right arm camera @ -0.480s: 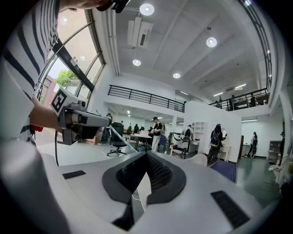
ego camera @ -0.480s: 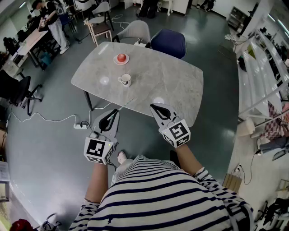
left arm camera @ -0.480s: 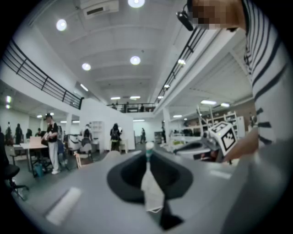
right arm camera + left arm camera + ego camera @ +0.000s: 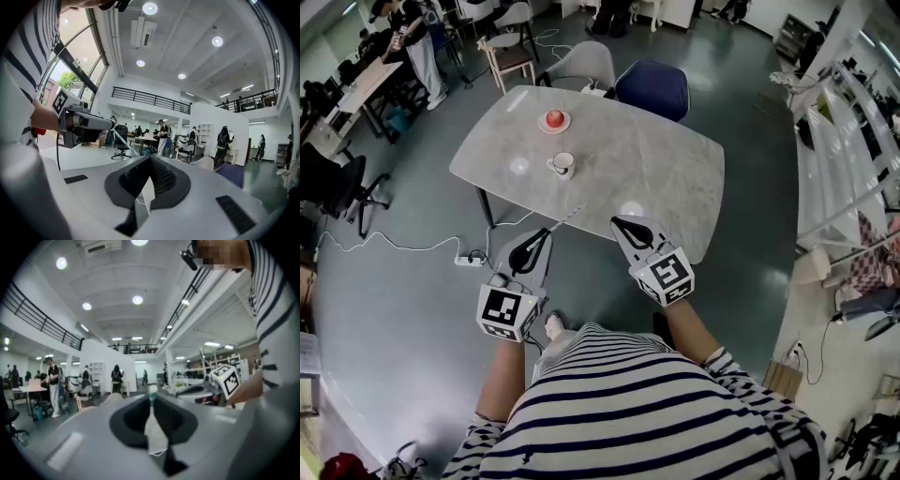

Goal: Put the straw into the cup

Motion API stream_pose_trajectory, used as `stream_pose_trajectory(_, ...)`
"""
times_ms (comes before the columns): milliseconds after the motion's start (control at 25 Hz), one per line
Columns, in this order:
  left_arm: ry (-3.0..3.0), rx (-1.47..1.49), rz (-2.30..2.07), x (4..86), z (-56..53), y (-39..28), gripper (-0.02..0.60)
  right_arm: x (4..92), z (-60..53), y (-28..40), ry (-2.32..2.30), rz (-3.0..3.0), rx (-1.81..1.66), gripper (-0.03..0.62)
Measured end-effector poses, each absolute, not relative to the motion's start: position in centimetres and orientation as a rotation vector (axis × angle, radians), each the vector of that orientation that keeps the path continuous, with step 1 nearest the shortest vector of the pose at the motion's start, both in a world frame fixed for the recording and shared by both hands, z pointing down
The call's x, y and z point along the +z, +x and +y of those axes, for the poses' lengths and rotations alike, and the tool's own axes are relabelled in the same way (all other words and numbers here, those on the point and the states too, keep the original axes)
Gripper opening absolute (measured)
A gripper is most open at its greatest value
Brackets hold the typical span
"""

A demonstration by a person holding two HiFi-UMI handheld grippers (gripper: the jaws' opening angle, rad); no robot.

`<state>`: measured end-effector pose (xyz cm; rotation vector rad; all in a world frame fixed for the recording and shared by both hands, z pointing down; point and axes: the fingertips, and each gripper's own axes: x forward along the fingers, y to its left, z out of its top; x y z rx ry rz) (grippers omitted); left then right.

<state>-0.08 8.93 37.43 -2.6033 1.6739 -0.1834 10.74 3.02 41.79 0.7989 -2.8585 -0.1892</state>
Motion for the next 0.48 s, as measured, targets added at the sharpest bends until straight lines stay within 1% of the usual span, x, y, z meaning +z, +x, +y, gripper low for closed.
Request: stream_pose_trajectory(480,-2.596,-0.163,1.689,37.27,9.57,0.17,0.026,41.17,3.74,11.08,0.778,-2.932,-0.185,0.006)
